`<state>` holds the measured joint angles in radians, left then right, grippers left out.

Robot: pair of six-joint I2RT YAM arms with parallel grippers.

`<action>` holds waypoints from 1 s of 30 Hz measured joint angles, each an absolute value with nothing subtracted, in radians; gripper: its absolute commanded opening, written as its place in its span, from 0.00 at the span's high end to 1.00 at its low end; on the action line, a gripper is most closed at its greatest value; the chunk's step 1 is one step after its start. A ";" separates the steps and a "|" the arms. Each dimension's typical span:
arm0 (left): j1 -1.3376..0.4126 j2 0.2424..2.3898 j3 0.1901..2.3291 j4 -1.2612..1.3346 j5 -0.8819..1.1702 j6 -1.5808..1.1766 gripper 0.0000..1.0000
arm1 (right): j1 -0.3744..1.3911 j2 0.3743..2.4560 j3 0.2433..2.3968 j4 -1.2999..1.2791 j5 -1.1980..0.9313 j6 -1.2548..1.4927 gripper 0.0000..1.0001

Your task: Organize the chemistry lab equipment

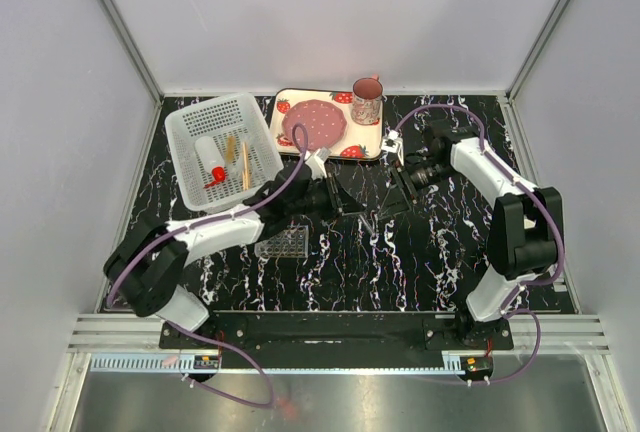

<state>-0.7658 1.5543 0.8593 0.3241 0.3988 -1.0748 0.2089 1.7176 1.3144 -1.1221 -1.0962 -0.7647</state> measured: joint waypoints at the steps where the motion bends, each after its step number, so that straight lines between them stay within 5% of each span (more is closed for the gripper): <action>1: -0.766 1.527 0.845 0.296 0.387 -1.056 0.94 | 0.209 1.715 1.314 -1.122 -1.090 -0.771 0.31; 18: -0.767 0.774 0.558 -0.392 -0.242 -0.834 0.92 | 0.208 1.648 1.282 -1.030 -0.975 -0.725 0.25; 30: -0.744 0.810 0.549 -0.522 -0.534 -0.790 0.91 | 0.208 1.648 1.280 -1.015 -0.958 -0.713 0.25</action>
<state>-0.7444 0.8104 0.5488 -0.5220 -0.5343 -0.7898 0.2085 1.6478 1.2800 -1.0145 -0.9577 -0.7128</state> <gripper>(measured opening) 0.169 0.744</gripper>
